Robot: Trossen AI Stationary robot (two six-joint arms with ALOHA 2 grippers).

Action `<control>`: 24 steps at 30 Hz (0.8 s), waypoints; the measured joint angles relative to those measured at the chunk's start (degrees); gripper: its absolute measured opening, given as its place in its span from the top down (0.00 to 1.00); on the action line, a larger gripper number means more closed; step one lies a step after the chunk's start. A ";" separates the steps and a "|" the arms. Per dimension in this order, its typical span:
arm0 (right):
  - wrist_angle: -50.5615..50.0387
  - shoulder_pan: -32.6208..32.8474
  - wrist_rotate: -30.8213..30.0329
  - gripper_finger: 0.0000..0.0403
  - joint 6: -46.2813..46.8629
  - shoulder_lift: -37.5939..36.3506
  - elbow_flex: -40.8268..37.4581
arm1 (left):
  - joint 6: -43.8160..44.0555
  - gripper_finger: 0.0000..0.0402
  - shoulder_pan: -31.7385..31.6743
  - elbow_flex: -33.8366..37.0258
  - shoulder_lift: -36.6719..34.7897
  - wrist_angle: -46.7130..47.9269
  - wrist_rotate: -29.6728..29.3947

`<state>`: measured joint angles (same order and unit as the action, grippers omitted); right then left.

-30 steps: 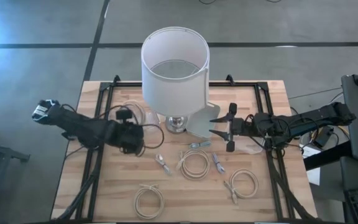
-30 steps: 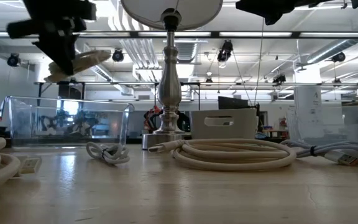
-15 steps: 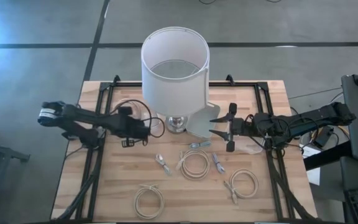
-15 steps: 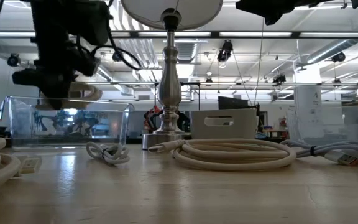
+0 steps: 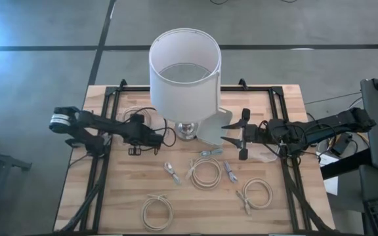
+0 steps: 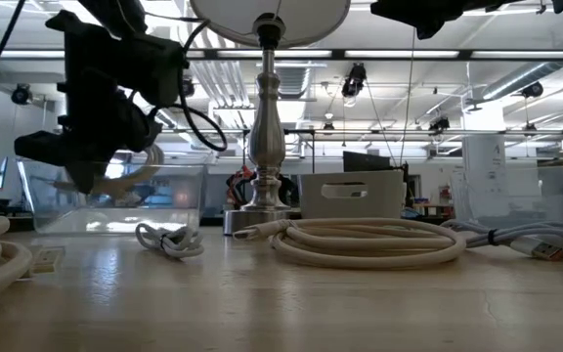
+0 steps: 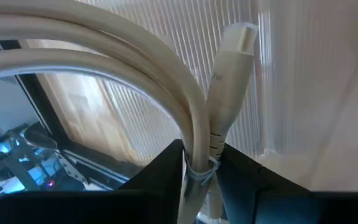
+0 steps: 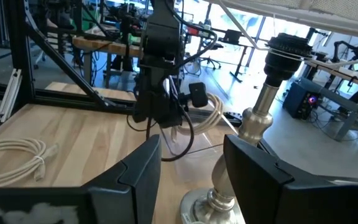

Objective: Pick & Place USB Port
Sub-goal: Put the light brown HDMI cable into the left transparent bin

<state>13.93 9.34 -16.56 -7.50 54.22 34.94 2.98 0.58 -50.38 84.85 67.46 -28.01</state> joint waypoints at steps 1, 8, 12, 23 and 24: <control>0.00 0.00 0.00 0.58 0.00 0.00 0.00 | -0.30 0.74 0.00 -0.09 0.15 0.00 -0.02; 0.00 0.00 0.00 0.58 0.00 0.00 0.00 | -1.45 0.64 0.00 -0.66 0.49 0.22 -0.02; 0.00 0.00 0.00 0.58 0.00 0.00 0.00 | -2.64 0.60 0.00 -0.66 0.33 0.69 -0.32; 0.00 0.00 0.00 0.58 0.02 0.00 0.02 | -3.22 0.56 0.02 -0.71 0.26 2.51 -0.61; 0.00 0.00 -0.01 0.58 0.02 0.00 0.02 | -3.16 0.56 0.02 -0.71 0.25 2.87 -0.63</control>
<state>13.93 9.34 -16.57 -7.49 54.22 34.96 -0.18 0.60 -51.09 85.10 70.33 -28.64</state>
